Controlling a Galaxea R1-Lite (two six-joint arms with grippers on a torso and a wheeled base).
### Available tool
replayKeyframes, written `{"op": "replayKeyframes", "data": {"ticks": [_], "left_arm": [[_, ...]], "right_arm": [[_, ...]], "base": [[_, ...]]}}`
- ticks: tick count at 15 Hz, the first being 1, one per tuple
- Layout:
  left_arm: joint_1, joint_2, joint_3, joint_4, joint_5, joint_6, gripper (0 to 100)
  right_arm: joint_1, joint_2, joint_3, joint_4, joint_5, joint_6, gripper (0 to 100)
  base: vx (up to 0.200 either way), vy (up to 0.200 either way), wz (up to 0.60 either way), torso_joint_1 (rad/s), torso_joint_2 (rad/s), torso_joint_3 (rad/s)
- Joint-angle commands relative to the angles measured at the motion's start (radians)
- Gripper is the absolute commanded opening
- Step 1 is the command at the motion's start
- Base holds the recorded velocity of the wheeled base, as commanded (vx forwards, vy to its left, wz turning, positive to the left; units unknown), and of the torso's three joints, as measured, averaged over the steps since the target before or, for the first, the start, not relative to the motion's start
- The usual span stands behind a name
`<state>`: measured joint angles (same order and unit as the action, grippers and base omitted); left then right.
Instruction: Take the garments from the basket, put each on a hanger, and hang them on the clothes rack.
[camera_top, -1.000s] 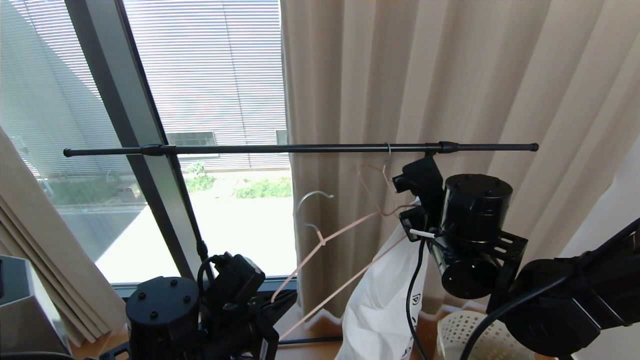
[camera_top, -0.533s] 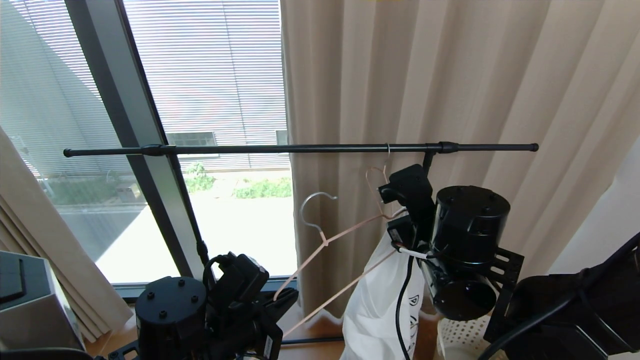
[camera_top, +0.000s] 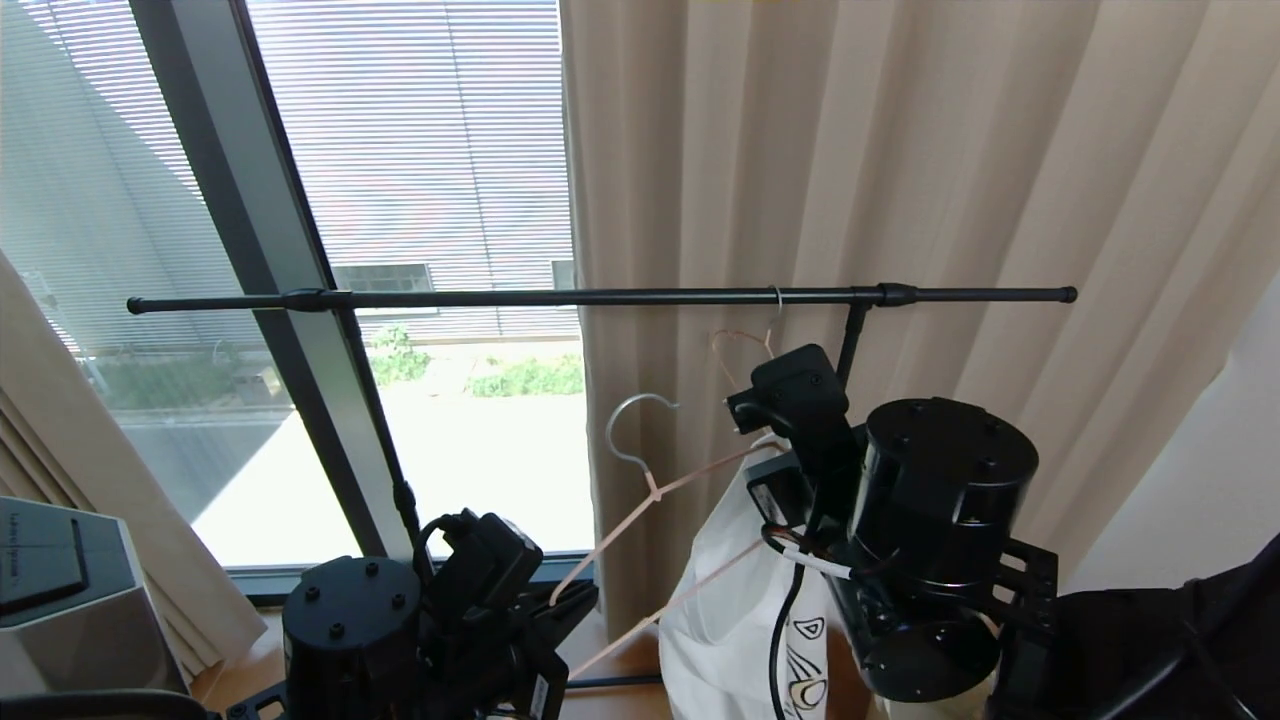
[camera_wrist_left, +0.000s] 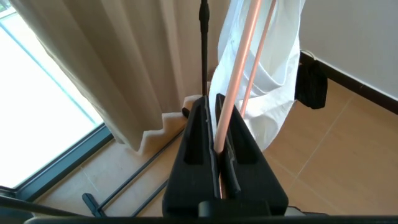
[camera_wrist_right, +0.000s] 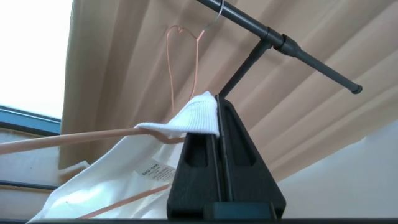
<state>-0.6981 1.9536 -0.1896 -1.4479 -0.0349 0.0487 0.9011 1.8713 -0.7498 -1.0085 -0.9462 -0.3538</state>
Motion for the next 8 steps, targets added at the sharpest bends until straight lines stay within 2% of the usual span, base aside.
{"op": "replayKeyframes", "data": {"ticks": [1,8], "left_arm": [[0.000,0.004,0.001,0.000,0.000,0.000,0],[-0.001,0.007,0.001,0.000,0.000,0.002,0]], "right_arm": [[0.018,-0.004,0.003,-0.015,0.001,-0.001,0],[0.119,0.012,-0.006,-0.081,0.004,0.001,0]], "base": [[0.000,0.000,0.00,0.000,0.00,0.000],[0.000,0.000,0.00,0.000,0.00,0.000]]}}
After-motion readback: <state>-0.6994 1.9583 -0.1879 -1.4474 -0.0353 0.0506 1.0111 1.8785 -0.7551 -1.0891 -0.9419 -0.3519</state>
